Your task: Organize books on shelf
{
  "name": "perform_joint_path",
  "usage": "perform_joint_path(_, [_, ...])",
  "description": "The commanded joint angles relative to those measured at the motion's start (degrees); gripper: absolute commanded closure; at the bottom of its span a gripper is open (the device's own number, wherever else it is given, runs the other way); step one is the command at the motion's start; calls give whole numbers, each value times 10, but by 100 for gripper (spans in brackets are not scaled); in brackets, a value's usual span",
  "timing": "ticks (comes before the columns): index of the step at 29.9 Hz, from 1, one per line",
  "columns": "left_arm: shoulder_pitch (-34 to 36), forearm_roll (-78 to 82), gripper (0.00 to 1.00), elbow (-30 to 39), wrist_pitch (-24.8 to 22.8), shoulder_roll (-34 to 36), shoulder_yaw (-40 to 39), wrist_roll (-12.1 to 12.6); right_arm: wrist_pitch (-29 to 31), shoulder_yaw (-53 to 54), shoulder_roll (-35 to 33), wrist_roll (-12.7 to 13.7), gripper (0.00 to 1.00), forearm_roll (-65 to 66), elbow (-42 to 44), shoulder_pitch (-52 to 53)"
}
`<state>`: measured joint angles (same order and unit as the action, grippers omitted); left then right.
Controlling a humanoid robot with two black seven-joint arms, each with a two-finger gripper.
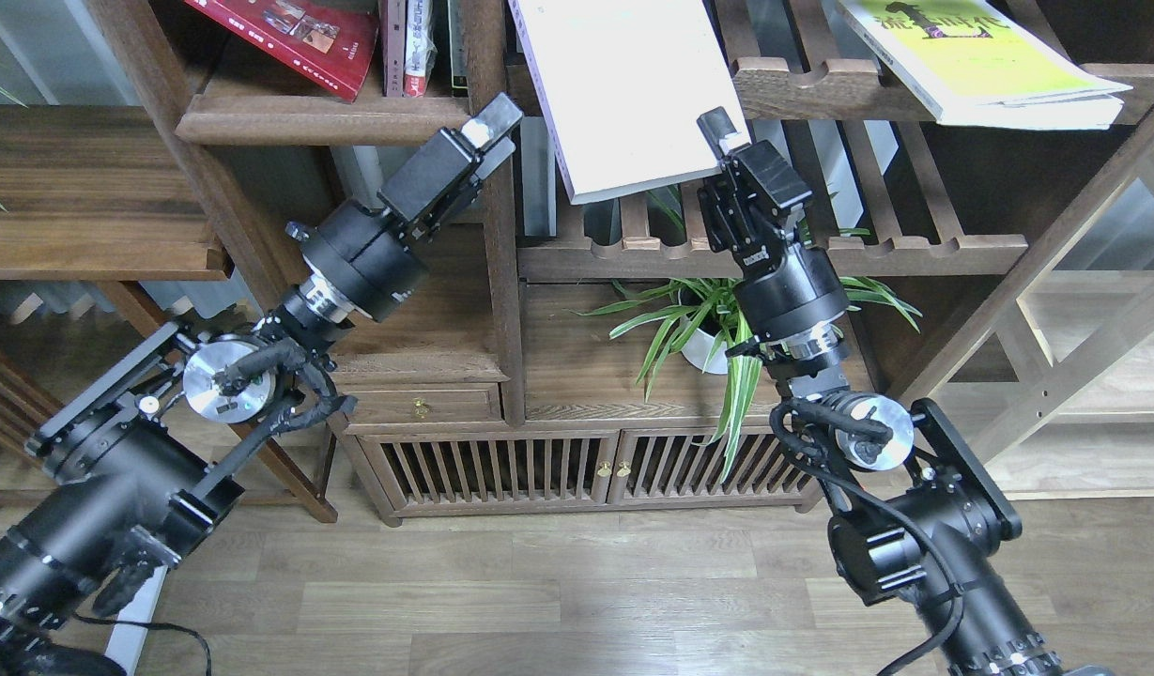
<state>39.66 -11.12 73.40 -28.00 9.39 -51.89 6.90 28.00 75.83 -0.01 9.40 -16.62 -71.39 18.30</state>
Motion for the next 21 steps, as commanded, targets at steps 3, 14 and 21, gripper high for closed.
perform_joint_path(3, [18,-32,3,0,0,1,-1,39,0,-11,0,0,96,0,-2,3])
perform_joint_path(14, [43,-50,2,-1,0,10,-8,71,0,-20,0,0,95,1,-2,3])
perform_joint_path(21, [31,-51,2,-2,0,43,-5,80,0,-18,0,0,95,1,-2,4])
